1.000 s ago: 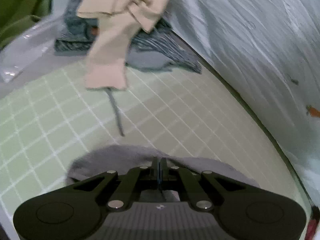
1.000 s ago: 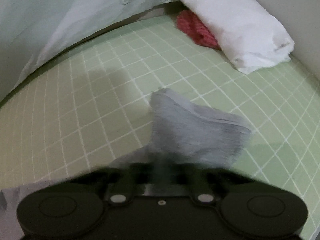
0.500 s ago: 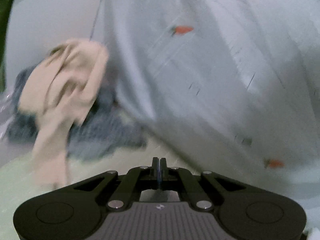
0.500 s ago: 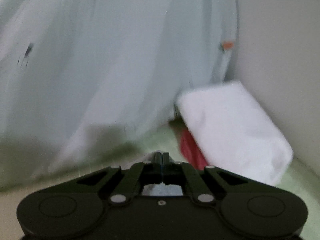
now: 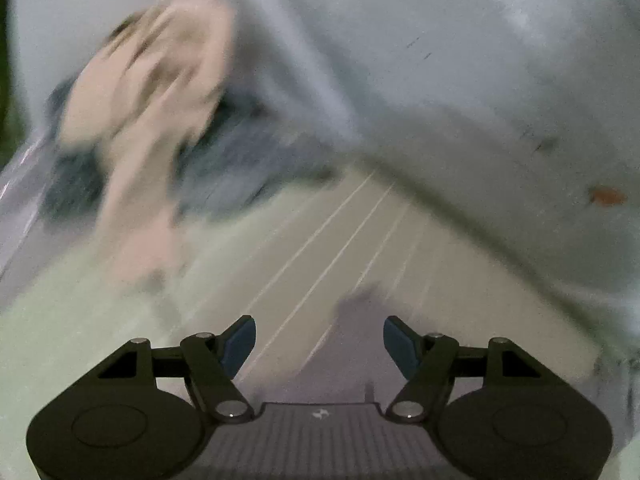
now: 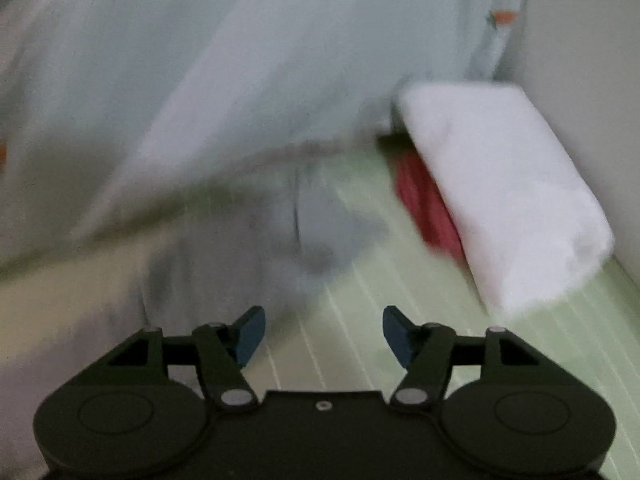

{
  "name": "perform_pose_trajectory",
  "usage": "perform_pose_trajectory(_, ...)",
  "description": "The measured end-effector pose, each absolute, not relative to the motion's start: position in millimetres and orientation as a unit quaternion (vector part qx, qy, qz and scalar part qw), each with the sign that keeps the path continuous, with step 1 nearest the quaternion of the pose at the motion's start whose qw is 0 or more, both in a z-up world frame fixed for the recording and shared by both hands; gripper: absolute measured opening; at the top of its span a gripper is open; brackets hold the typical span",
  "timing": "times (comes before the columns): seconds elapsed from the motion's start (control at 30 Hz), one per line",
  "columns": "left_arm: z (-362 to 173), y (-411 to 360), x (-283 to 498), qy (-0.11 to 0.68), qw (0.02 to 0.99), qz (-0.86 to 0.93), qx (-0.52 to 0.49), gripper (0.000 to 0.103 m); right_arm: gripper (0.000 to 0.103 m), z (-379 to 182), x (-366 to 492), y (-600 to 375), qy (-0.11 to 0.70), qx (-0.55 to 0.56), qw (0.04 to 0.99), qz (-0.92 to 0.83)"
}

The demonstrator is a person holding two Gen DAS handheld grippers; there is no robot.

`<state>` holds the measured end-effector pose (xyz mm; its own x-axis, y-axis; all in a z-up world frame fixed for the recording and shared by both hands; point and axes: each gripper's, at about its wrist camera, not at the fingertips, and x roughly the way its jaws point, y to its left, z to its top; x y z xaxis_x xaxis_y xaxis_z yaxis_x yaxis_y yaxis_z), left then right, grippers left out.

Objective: Fold clothes

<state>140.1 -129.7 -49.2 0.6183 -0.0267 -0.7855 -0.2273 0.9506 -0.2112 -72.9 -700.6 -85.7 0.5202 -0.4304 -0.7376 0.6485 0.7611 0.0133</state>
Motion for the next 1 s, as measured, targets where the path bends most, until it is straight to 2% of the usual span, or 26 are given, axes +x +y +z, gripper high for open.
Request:
perform_pose_trajectory(0.2,-93,-95,72,0.498,0.833,0.119,-0.207,0.072,0.079,-112,-139,-651,0.407,0.18,0.836,-0.32)
perform_pose_trajectory(0.37,-112,-85,48,0.532,0.801,0.132,-0.24,0.074,0.081,-127,-156,-645,0.427,0.234,0.814,-0.316)
perform_pose_trajectory(0.57,-115,-79,41,0.512,0.802,0.124,-0.283,0.076,0.08,-139,-155,-656,0.436,0.288,0.803,-0.286)
perform_pose_trajectory(0.63,-115,-78,43,0.505,0.802,0.124,-0.294,0.076,0.068,-139,-149,-665,0.431,0.293,0.803,-0.289)
perform_pose_trajectory(0.67,-116,-78,45,0.504,0.802,0.124,-0.295,0.076,0.047,-138,-146,-669,0.429,0.296,0.803,-0.29)
perform_pose_trajectory(0.7,-116,-78,47,0.504,0.803,0.125,-0.294,0.076,0.02,-138,-143,-673,0.426,0.298,0.803,-0.292)
perform_pose_trajectory(0.73,-117,-79,49,0.504,0.803,0.127,-0.292,0.076,0.007,-138,-141,-677,0.424,0.301,0.803,-0.293)
perform_pose_trajectory(0.77,-118,-79,51,0.51,0.801,0.129,-0.285,0.074,0.002,-137,-138,-681,0.421,0.303,0.803,-0.294)
perform_pose_trajectory(0.83,-121,-78,54,0.519,0.798,0.141,-0.274,0.057,0.002,-137,-132,-690,0.416,0.308,0.802,-0.297)
perform_pose_trajectory(0.9,-123,-75,55,0.527,0.792,0.146,-0.272,0.018,0.002,-130,-124,-699,0.403,0.306,0.809,-0.299)
perform_pose_trajectory(0.93,-124,-73,54,0.53,0.789,0.144,-0.275,0.014,0.002,-122,-118,-705,0.387,0.299,0.819,-0.299)
perform_pose_trajectory(1.0,-127,-70,52,0.533,0.785,0.141,-0.283,0.013,0.002,-105,-106,-715,0.357,0.284,0.838,-0.299)
